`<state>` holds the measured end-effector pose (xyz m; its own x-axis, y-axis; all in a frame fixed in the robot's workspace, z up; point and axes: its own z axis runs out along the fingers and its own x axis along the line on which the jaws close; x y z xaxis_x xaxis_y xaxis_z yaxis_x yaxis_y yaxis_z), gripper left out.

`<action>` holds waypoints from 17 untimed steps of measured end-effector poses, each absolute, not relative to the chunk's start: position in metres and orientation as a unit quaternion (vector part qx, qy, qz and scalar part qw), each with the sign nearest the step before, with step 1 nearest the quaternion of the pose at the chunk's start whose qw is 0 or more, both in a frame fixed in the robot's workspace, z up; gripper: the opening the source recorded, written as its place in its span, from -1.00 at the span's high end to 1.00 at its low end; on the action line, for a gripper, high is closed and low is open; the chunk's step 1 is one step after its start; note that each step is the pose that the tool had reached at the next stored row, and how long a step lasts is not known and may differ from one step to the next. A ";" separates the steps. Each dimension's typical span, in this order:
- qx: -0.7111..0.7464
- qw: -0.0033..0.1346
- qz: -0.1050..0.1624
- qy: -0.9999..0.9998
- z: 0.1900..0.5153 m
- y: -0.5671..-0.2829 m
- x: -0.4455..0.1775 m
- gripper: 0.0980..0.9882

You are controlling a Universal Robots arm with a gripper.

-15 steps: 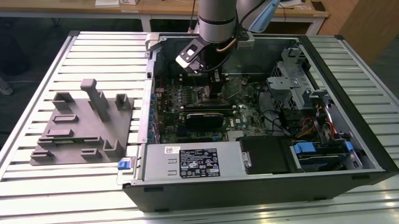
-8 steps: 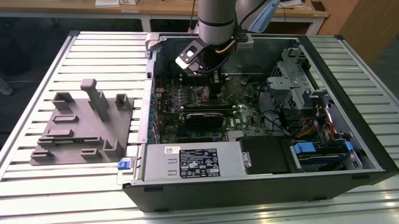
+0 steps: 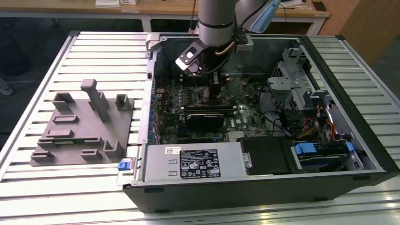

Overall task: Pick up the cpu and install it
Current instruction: 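Place the cpu into insertion slot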

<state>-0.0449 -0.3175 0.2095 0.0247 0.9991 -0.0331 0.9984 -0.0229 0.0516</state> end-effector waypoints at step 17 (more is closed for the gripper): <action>0.718 0.030 0.006 0.696 0.199 -0.316 -0.046 0.01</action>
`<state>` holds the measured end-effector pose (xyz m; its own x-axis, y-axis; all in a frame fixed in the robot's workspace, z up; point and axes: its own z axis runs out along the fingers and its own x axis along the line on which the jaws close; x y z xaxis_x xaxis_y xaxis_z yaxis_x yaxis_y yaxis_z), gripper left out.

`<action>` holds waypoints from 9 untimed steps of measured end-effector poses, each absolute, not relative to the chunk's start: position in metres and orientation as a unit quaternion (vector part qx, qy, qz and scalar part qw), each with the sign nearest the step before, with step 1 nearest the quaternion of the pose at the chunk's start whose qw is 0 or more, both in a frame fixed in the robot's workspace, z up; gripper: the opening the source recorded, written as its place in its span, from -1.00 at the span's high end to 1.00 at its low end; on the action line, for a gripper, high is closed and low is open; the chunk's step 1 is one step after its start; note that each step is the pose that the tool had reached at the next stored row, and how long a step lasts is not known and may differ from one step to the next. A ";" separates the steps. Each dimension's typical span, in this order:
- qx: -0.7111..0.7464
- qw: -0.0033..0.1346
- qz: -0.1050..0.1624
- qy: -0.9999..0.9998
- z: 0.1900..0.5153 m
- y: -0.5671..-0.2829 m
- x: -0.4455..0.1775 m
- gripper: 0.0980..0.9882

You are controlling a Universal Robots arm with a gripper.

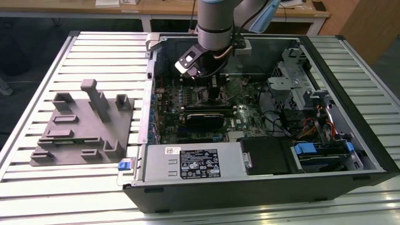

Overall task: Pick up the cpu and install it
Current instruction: 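Place the cpu into insertion slot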

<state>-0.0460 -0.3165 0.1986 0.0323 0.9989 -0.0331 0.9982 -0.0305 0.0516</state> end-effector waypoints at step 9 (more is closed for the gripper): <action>0.715 0.030 0.007 0.698 0.196 -0.316 -0.046 0.01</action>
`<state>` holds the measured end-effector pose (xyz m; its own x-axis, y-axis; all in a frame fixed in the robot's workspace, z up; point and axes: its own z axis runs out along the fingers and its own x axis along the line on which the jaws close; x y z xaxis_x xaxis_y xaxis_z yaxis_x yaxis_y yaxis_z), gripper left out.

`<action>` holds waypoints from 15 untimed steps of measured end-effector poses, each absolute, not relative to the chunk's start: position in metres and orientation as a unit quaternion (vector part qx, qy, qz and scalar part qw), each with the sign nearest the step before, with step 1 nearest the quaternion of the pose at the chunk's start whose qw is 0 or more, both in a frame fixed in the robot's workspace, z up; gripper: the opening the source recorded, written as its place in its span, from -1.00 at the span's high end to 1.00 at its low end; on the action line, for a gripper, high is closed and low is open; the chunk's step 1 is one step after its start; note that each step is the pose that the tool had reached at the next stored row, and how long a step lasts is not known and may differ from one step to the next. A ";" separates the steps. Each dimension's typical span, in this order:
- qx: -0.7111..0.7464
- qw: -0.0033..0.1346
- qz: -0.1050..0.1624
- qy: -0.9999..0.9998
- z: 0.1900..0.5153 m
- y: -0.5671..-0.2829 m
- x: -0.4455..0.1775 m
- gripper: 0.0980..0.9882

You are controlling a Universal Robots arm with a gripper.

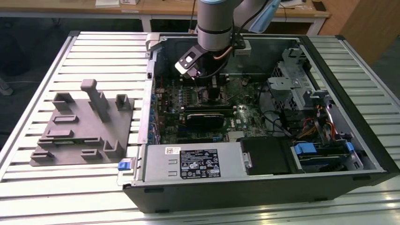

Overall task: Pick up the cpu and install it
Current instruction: 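Place the cpu into insertion slot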

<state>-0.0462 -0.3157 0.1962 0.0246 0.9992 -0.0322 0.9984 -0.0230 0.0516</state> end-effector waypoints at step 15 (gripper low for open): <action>0.708 0.030 0.007 0.706 0.195 -0.315 -0.047 0.01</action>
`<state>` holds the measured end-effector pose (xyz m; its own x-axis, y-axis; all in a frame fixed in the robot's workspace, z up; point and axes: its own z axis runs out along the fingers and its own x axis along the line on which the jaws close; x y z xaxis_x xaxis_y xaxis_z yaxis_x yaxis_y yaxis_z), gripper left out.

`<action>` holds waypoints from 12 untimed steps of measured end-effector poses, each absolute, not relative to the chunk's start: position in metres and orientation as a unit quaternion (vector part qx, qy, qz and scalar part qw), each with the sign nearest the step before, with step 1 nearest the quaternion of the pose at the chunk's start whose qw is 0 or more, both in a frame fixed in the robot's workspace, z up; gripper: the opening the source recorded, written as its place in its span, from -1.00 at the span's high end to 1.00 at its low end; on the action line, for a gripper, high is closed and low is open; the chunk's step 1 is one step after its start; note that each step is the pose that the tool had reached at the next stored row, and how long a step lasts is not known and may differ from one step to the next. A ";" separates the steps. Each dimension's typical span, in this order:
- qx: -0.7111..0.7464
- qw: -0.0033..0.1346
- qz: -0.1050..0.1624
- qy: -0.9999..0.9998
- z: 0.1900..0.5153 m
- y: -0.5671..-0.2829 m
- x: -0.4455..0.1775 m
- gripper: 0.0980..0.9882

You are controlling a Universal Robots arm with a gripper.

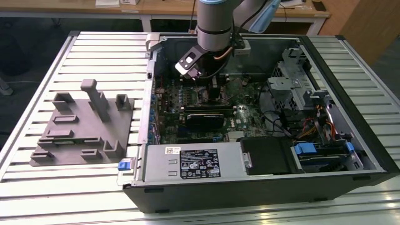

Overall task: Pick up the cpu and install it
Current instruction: 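Place the cpu into insertion slot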

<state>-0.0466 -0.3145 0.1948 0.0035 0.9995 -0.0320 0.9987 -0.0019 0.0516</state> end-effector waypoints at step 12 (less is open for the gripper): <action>0.708 0.030 0.007 0.706 0.193 -0.315 -0.048 0.01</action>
